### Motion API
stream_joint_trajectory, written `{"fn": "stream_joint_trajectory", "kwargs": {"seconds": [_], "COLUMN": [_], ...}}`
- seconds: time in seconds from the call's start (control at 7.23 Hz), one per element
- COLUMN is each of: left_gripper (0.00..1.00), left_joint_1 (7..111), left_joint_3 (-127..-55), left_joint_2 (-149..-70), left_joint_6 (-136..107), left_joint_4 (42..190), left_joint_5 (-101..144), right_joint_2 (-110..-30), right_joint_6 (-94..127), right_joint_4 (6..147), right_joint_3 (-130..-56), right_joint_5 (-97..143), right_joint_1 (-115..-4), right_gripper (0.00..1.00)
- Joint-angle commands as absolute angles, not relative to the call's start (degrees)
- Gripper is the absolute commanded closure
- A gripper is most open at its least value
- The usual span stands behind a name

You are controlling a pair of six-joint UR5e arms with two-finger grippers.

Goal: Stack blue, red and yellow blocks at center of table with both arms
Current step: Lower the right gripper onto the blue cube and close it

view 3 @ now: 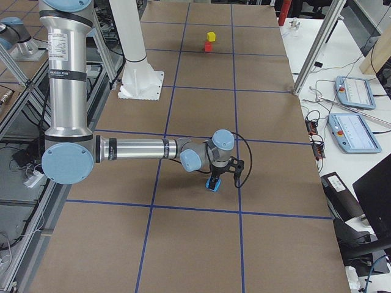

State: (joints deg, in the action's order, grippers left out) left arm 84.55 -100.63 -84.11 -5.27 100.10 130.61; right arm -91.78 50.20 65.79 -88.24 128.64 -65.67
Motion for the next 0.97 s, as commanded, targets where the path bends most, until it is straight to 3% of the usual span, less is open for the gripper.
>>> {"fn": "stream_joint_trajectory", "kwargs": {"seconds": [0.0, 0.28, 0.42, 0.55, 0.69, 0.83], "left_gripper": [0.00, 0.00, 0.00, 0.00, 0.00, 0.00], "left_joint_1": [84.6, 84.6, 84.6, 84.6, 84.6, 84.6], "left_joint_3": [-100.8, -100.8, -100.8, -100.8, -100.9, -100.9], "left_joint_2": [-84.1, -84.1, -84.1, -84.1, -84.1, -84.1], "left_joint_6": [-5.3, -5.3, -5.3, -5.3, -5.3, -5.3], "left_joint_4": [100.1, 100.1, 100.1, 100.1, 100.1, 100.1], "left_joint_5": [130.6, 130.6, 130.6, 130.6, 130.6, 130.6], "right_joint_2": [-91.3, -91.2, -91.3, -91.3, -91.1, -90.1], "right_joint_6": [53.6, 55.0, 55.0, 55.4, 55.2, 55.3], "right_joint_4": [63.6, 61.3, 59.9, 59.9, 59.9, 60.5], "right_joint_3": [-87.1, -85.4, -84.3, -84.4, -84.3, -85.1], "right_joint_5": [128.5, 128.3, 128.3, 128.2, 128.2, 128.9], "right_joint_1": [-64.5, -62.8, -62.7, -62.7, -62.7, -62.8], "right_gripper": [0.01, 0.01, 0.11, 0.70, 1.00, 1.00]}}
